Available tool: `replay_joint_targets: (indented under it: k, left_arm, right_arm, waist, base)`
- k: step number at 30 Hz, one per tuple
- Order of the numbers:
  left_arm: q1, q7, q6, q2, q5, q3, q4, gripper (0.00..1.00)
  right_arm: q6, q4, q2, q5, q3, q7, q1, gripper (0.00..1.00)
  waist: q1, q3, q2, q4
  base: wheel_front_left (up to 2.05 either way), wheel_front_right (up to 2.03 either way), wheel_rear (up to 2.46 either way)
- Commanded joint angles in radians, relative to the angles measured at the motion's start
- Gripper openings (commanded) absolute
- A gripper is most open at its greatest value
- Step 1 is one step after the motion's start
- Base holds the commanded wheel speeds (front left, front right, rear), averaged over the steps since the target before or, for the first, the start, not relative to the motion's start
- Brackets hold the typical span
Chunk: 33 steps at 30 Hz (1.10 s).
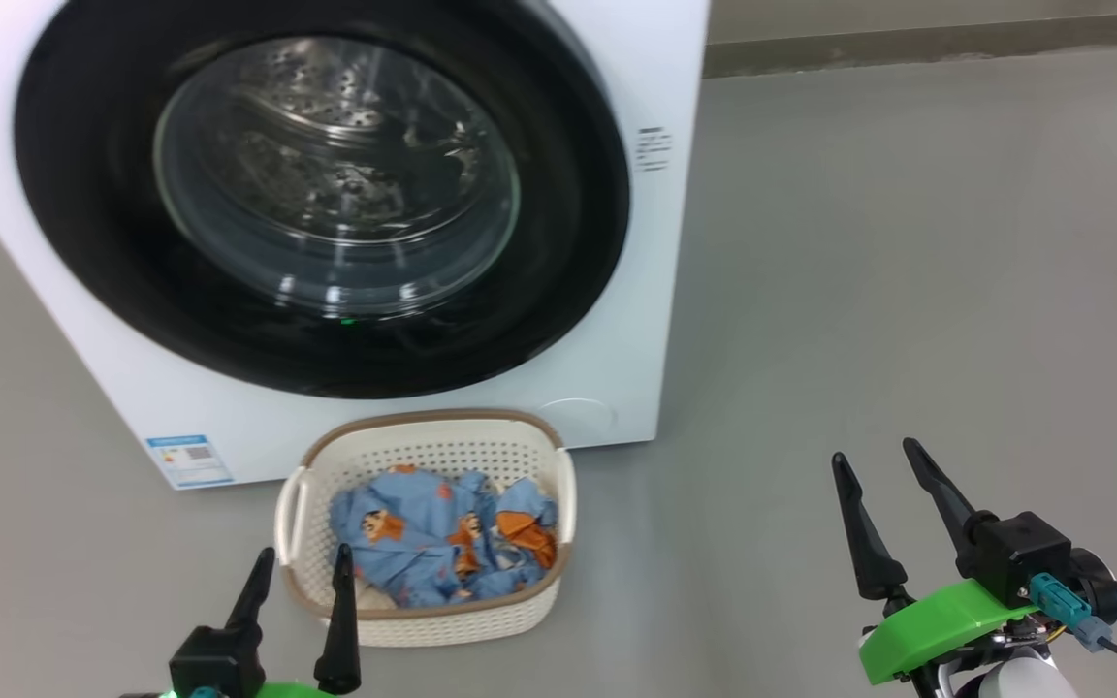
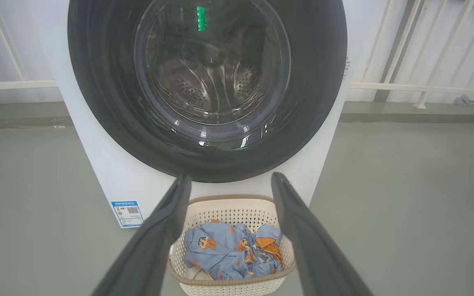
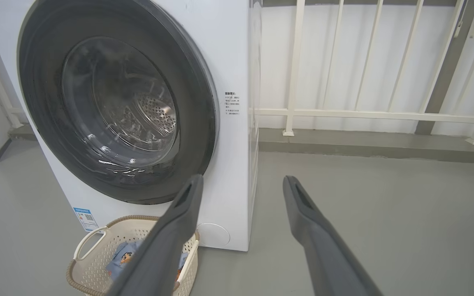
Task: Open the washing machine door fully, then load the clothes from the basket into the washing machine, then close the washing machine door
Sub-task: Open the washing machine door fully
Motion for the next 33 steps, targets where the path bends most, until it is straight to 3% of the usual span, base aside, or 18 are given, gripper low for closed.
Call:
replay_joint_targets:
  k: [1, 12, 33]
  left_arm:
    - [-0.038, -0.011, -0.006, 0.006, -0.002, 0.032, -0.03, 1.0]
    - [-0.033, -0.011, 0.003, 0.006, 0.002, 0.039, -0.039, 1.0]
    - [-0.029, -0.011, 0.013, 0.006, 0.02, 0.036, -0.037, 1.0]
  right_arm:
    - [0.002, -0.021, -0.005, -0.002, 0.028, -0.012, -0.043, 1.0]
    - [0.002, -0.02, -0.005, 0.0, 0.026, -0.012, -0.041, 1.0]
    - [0.002, -0.024, -0.005, -0.007, 0.033, -0.012, -0.038, 1.0]
  waist:
    - [0.0, -0.001, 0.0, 0.0]
    - [0.0, -0.006, 0.0, 0.002]
    - [0.0, -0.006, 0.0, 0.004]
  base:
    - [1.5, 0.92, -2.42]
    - [0.89, 0.6, -1.49]
    - [0.02, 0.02, -0.04]
